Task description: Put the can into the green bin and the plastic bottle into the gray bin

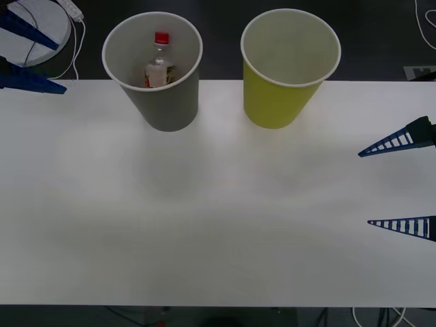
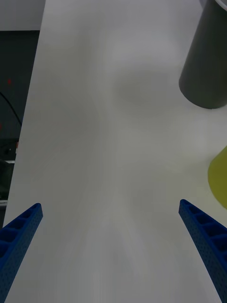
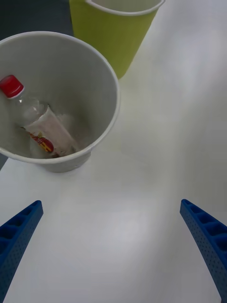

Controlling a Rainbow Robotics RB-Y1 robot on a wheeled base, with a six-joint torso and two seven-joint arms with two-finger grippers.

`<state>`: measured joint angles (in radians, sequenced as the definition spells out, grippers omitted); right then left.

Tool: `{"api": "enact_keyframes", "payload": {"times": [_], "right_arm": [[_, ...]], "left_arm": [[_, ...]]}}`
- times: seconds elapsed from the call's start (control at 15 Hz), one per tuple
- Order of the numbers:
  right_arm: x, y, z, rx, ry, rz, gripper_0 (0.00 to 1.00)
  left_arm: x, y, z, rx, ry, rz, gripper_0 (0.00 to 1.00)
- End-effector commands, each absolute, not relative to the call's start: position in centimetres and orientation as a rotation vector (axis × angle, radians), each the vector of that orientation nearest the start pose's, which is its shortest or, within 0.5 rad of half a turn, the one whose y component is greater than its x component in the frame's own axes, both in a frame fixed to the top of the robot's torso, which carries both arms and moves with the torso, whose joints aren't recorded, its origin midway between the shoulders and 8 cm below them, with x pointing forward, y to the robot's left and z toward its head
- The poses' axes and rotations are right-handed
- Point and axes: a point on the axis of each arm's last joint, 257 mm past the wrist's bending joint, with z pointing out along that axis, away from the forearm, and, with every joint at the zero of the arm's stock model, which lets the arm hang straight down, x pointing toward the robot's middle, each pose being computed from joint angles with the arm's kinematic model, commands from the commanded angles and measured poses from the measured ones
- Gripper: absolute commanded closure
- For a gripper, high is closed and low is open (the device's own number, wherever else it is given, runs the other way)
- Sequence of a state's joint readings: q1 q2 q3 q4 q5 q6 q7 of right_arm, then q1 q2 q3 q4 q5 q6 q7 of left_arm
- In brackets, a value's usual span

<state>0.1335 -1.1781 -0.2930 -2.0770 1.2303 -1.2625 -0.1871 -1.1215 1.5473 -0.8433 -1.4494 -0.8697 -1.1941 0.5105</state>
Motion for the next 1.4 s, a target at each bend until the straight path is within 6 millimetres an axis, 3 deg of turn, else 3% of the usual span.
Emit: {"api": "enact_keyframes", "payload": {"times": [0.07, 0.4, 1.07, 1.4], "right_arm": [[33.0, -24.8, -11.4, -1.735, 1.494, 0.293, 0.00], [33.0, -24.8, -11.4, -1.735, 1.494, 0.293, 0.00], [33.0, -24.8, -11.4, -1.735, 1.494, 0.293, 0.00], [33.0, -24.8, -11.4, -1.735, 1.494, 0.293, 0.00]], "left_arm": [[46.5, 27.8, -0.4, 1.386, 1.868, -0.398, 0.00], [45.9, 26.9, -2.7, 1.334, 1.801, -0.439, 0.00], [39.3, 26.0, -5.9, 1.387, 1.679, -0.478, 0.00], [36.4, 27.4, -7.6, 1.505, 1.590, -0.398, 0.00]]}}
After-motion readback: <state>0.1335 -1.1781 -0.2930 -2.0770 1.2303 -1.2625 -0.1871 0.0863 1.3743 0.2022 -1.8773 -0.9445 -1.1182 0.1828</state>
